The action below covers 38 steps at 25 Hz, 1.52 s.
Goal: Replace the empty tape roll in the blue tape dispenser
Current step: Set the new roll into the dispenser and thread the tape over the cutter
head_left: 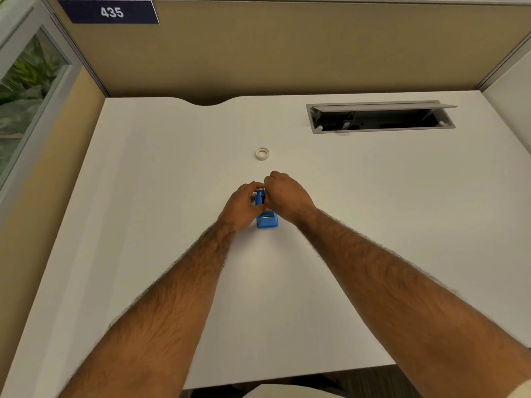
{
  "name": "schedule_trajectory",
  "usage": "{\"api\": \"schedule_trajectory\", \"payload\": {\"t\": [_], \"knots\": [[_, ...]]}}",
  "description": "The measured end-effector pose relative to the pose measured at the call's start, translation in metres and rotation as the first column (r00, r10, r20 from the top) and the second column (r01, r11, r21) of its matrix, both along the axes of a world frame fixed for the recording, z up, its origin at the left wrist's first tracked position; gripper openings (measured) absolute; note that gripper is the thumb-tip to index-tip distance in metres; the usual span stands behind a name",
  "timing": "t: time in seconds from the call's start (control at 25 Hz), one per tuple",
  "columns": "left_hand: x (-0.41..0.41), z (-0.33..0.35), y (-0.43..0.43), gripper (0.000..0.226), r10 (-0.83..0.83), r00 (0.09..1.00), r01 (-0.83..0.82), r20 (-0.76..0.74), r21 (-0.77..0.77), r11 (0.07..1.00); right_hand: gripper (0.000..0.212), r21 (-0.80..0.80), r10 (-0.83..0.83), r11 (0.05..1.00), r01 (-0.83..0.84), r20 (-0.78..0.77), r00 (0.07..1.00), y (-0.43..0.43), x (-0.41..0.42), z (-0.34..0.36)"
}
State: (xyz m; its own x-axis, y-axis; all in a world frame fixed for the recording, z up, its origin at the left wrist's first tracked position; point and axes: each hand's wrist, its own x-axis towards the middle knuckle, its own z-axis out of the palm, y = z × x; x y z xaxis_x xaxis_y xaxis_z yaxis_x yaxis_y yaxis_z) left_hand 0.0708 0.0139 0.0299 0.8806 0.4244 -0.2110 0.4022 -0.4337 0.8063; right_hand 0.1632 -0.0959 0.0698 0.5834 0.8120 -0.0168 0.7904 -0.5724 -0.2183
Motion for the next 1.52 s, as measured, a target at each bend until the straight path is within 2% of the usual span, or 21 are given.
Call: {"api": "schedule_trajectory", "payload": {"t": [0.08,0.32,0.52,0.64,0.84,1.0,1.08,1.16,1.24,1.32,1.36,1.44,1.52], "knots": [[-0.004,-0.003,0.001,0.063,-0.004,1.000,0.004,0.021,-0.030,1.000,0.014,-0.004,-0.006,1.000,0.006,0.006,1.000,-0.002,-0.002,-0.001],[-0.003,-0.006,0.001,0.050,0.036,0.999,-0.036,0.034,-0.018,0.999,0.028,0.001,0.010,1.000,-0.010,-0.027,1.000,-0.009,-0.007,0.000],[-0.001,-0.007,0.005,0.051,0.005,1.000,-0.005,0.018,-0.023,1.000,0.009,0.072,0.029,0.997,-0.026,-0.034,0.999,-0.019,-0.005,0.002],[0.001,-0.007,0.005,0.053,0.018,1.000,-0.018,0.000,-0.021,1.000,0.011,0.052,0.056,0.997,-0.054,-0.033,0.998,-0.019,-0.004,0.004],[0.002,-0.007,0.006,0.053,0.012,1.000,-0.013,-0.006,-0.056,0.998,0.002,-0.011,0.095,0.996,-0.094,0.097,0.991,-0.018,-0.003,-0.003],[0.001,-0.006,0.004,0.054,0.017,1.000,-0.017,-0.011,-0.030,0.999,0.023,0.033,0.011,0.999,-0.014,0.088,0.996,-0.012,-0.007,0.000],[0.002,-0.006,0.003,0.053,0.008,1.000,-0.008,-0.003,-0.007,1.000,0.026,0.033,-0.023,0.999,0.022,0.046,0.999,-0.010,-0.009,0.000],[-0.001,-0.007,0.006,0.061,-0.019,1.000,0.019,0.002,-0.014,1.000,0.023,0.014,-0.037,0.999,0.037,0.005,0.999,-0.011,-0.010,-0.002],[-0.009,-0.009,0.010,0.089,-0.086,0.996,0.085,-0.018,-0.050,0.995,0.020,-0.010,-0.034,0.999,0.034,-0.011,0.999,-0.012,-0.012,-0.006],[-0.018,-0.011,0.012,0.120,-0.181,0.982,0.181,-0.054,-0.001,0.983,0.017,-0.009,-0.034,0.999,0.034,-0.009,0.999,-0.014,-0.014,-0.007],[-0.021,-0.012,0.011,0.127,-0.208,0.977,0.210,-0.053,0.040,0.977,0.017,-0.001,-0.040,0.999,0.040,-0.008,0.999,-0.014,-0.016,-0.008],[-0.021,-0.016,0.009,0.125,-0.228,0.974,0.228,-0.009,0.105,0.968,0.016,0.014,-0.046,0.999,0.046,-0.012,0.999,-0.016,-0.018,-0.010],[-0.020,-0.018,0.008,0.115,-0.260,0.964,0.248,0.051,0.179,0.952,0.006,0.015,-0.029,0.999,0.029,-0.007,1.000,-0.018,-0.020,-0.013]]}}
